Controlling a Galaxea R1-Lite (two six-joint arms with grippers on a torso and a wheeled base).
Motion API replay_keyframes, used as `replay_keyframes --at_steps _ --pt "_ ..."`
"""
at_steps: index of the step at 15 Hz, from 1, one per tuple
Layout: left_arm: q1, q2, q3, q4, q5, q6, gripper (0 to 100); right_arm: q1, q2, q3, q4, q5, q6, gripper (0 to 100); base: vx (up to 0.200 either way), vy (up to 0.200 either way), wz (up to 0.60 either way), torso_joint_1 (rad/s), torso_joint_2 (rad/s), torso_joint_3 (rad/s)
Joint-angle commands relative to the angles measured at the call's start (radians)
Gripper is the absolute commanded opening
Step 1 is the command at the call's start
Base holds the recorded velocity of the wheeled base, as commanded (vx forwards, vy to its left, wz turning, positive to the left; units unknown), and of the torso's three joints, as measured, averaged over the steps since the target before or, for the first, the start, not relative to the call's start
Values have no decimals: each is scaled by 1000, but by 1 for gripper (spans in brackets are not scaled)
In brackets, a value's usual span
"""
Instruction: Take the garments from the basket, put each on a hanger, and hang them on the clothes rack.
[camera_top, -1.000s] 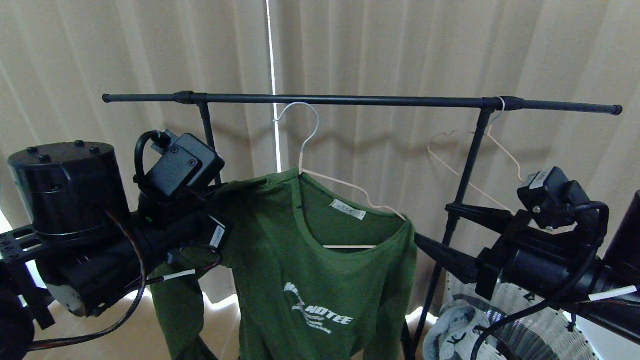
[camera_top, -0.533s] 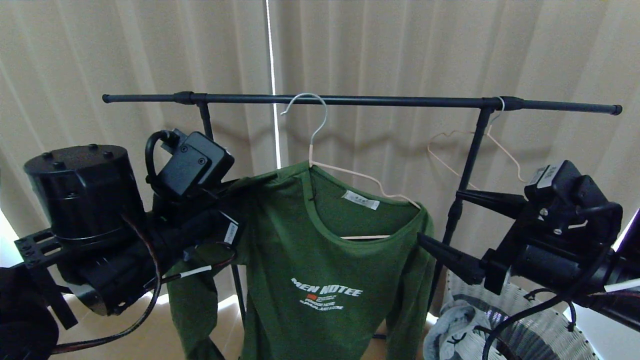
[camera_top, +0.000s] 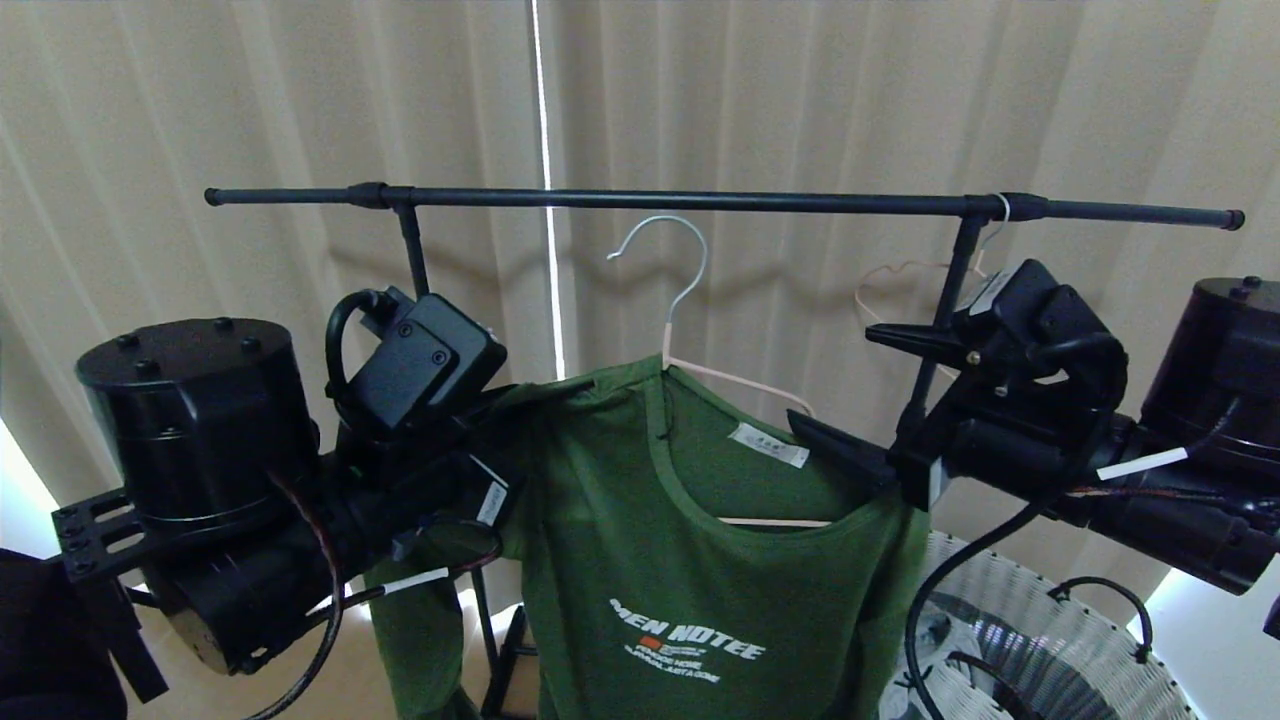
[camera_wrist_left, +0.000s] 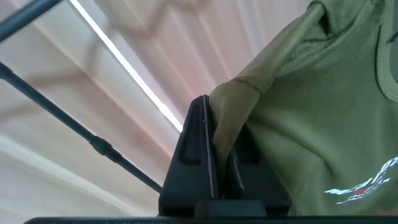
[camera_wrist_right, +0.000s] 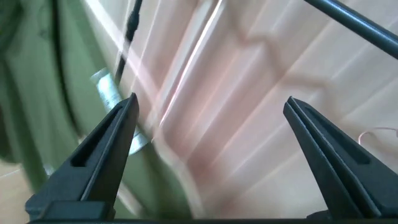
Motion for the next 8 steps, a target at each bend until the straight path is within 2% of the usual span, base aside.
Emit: replay_keyframes --at_steps 1,7,8 --pt "-13 0 6 0 0 1 0 1 56 -32 -1 -3 -3 100 0 0 0 0 0 0" --pt "-22 0 19 -40 0 8 0 26 85 -50 0 -12 -46 100 0 0 0 0 0 0" --pt "-24 1 21 -43 0 10 0 32 85 -50 0 -15 -46 0 0 0 0 0 0 0"
